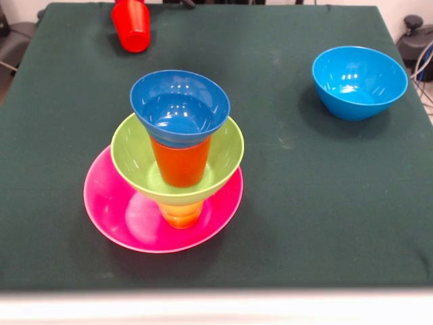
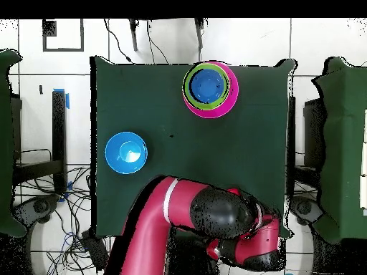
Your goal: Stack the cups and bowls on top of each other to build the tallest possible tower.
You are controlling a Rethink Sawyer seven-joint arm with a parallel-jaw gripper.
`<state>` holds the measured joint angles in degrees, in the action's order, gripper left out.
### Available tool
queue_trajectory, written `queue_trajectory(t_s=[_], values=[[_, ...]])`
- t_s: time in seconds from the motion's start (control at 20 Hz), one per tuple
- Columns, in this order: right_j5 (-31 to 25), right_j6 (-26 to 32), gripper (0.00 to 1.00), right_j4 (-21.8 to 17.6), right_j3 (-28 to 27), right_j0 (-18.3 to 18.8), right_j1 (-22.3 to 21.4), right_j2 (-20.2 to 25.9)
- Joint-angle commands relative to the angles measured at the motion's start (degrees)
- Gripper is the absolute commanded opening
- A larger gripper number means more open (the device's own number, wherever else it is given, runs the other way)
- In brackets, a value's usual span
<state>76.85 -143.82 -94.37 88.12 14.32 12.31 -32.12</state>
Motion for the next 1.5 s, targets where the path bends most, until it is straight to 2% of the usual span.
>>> queue_trajectory(t_s=[0.05,0.35,0.55,0.8,1.5], values=[[-34.19,10.84,1.0,14.5,-20.62,-2.48,12.82,7.96],[-34.6,12.46,1.0,18.73,-22.04,-4.25,15.51,5.0],[-32.78,10.71,1.0,19.7,-23.55,-5.17,17.28,3.52],[-34.12,5.06,1.0,20.23,-25.38,-9.32,20.2,0.14],[-30.46,2.91,1.0,25.47,-24.94,-13.07,23.1,-5.84]])
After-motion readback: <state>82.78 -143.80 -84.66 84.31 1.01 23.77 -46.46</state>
